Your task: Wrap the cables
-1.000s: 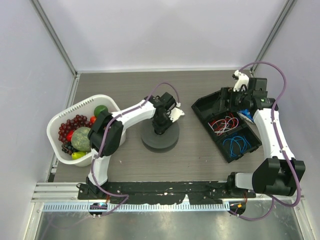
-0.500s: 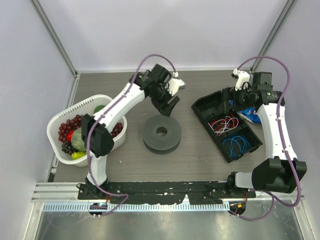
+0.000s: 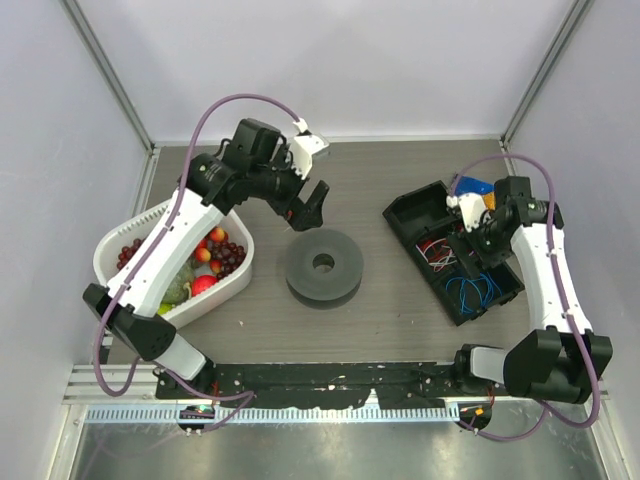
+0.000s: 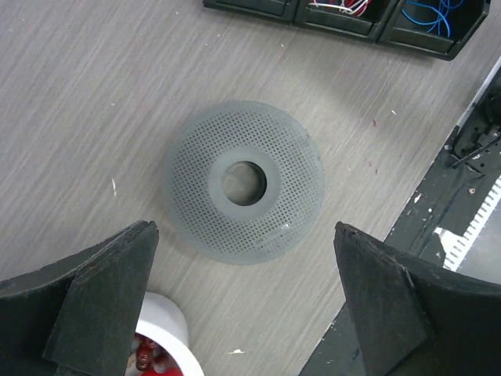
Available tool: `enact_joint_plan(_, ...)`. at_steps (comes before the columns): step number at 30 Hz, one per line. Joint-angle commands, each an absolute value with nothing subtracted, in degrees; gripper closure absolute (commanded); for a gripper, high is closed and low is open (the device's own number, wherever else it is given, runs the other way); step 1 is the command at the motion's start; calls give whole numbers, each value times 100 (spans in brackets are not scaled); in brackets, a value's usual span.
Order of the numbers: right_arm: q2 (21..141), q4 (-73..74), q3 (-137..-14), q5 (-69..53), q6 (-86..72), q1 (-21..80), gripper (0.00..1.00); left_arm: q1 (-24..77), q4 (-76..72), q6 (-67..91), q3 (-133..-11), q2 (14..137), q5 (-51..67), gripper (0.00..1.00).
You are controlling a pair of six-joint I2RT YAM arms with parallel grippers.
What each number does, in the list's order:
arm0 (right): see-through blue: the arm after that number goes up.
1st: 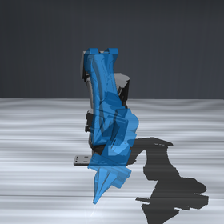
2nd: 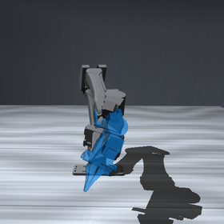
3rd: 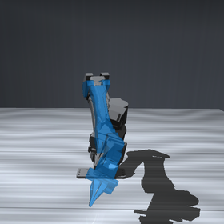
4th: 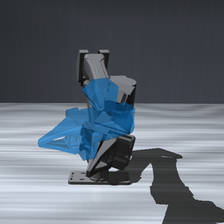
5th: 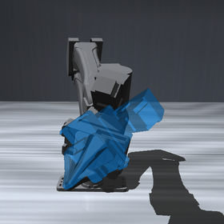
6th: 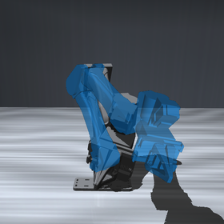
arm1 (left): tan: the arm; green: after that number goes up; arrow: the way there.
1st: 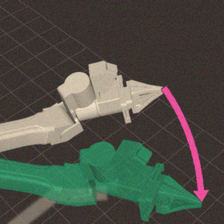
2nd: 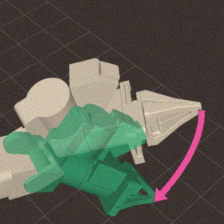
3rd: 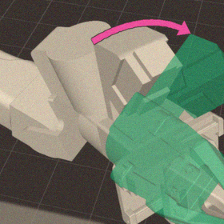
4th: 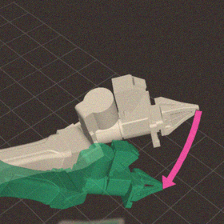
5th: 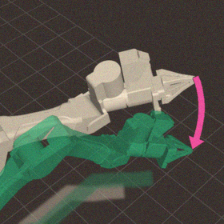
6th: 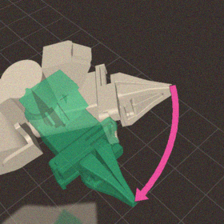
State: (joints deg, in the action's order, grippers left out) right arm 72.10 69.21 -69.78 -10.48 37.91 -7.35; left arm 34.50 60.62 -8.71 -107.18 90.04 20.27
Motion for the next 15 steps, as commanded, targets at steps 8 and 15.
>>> enact_joint_plan(8,7049,5934,-5521,-360,4272,-765,28,3454,4309,377,-9292,8096,1969,0)
enact_joint_plan(15,7189,5275,-4966,-369,4315,-765,35,3454,3525,422,-8447,7436,1179,0)
